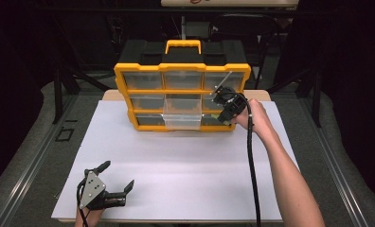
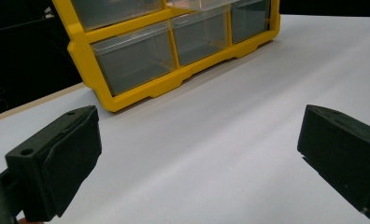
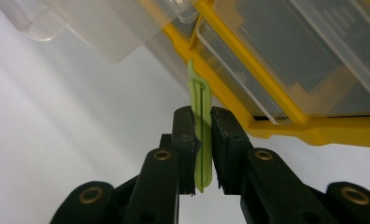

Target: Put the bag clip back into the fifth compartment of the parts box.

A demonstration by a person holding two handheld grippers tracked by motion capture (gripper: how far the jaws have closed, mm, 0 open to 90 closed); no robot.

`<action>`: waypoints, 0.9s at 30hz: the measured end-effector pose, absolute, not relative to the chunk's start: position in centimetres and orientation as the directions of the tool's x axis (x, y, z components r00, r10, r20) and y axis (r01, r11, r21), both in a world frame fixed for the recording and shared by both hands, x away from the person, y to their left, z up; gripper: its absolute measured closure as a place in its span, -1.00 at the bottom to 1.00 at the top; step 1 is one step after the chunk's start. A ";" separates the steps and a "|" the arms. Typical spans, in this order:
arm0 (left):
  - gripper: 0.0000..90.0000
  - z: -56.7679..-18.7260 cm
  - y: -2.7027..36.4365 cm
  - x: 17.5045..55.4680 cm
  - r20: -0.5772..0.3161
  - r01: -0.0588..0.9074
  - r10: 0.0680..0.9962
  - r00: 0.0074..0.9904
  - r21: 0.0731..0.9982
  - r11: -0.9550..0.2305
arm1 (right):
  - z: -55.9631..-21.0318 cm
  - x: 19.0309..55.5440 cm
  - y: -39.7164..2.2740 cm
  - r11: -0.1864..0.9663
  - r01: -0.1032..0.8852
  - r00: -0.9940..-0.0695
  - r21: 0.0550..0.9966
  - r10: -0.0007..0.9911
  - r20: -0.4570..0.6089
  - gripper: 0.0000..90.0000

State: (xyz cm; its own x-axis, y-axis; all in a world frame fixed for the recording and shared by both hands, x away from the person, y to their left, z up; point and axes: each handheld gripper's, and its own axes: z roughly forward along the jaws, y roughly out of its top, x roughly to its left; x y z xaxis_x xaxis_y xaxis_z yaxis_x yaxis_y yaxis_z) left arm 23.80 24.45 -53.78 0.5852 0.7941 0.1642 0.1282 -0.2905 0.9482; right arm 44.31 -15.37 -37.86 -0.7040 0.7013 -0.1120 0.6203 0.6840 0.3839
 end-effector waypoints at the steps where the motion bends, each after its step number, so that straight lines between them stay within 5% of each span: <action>1: -1.00 -53.8 24.4 23.8 0.164 0.128 0.793 0.586 0.948 -0.291 | -37.6 44.4 -15.4 0.688 0.611 -0.708 0.392 0.696 -0.117 0.78; 27: -1.00 -53.8 24.5 23.8 0.163 0.128 0.794 0.585 0.949 -0.289 | -33.6 44.5 -14.4 0.697 0.580 -0.710 0.422 0.686 -0.157 0.78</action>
